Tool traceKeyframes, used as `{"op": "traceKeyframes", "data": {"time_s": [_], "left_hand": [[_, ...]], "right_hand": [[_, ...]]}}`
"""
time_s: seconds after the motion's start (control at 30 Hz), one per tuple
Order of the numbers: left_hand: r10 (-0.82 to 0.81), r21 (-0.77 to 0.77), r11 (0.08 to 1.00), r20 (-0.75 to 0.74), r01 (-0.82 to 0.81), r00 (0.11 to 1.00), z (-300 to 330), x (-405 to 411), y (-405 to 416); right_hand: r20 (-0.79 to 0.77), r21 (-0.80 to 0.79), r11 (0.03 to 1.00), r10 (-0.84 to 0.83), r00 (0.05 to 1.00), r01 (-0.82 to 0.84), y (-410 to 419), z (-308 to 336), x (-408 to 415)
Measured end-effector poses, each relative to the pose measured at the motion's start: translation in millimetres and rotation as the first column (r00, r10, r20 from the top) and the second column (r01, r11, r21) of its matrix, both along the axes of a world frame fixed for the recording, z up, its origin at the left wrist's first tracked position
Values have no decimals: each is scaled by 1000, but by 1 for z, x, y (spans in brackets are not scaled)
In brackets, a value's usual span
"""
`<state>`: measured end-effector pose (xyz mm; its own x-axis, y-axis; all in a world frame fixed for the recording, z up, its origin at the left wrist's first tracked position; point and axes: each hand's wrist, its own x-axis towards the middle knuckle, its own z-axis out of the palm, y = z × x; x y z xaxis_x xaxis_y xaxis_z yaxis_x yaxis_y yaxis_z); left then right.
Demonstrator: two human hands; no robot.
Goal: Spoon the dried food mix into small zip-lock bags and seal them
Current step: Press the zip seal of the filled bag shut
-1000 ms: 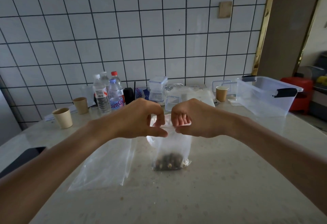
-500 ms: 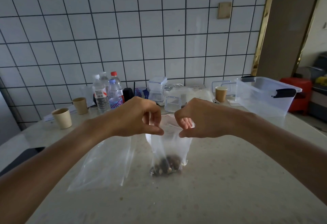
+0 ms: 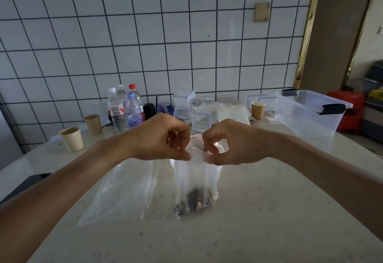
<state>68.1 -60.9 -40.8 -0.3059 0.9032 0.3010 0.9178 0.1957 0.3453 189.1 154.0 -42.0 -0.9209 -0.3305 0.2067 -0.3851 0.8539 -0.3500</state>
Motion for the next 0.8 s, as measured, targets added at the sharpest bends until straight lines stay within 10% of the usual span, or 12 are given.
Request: {"op": "traceKeyframes", "data": {"time_s": [0.27, 0.57, 0.8], "left_hand": [[55, -88, 994, -133, -67, 990, 2, -6, 0], [225, -119, 941, -476, -315, 850, 5, -4, -6], [176, 52, 982, 86, -180, 981, -21, 23, 16]], "right_hand": [[-64, 406, 909, -75, 995, 95, -6, 3, 2], [-73, 298, 939, -158, 985, 173, -2, 8, -3], [-82, 184, 976, -99, 992, 113, -6, 5, -4]]}}
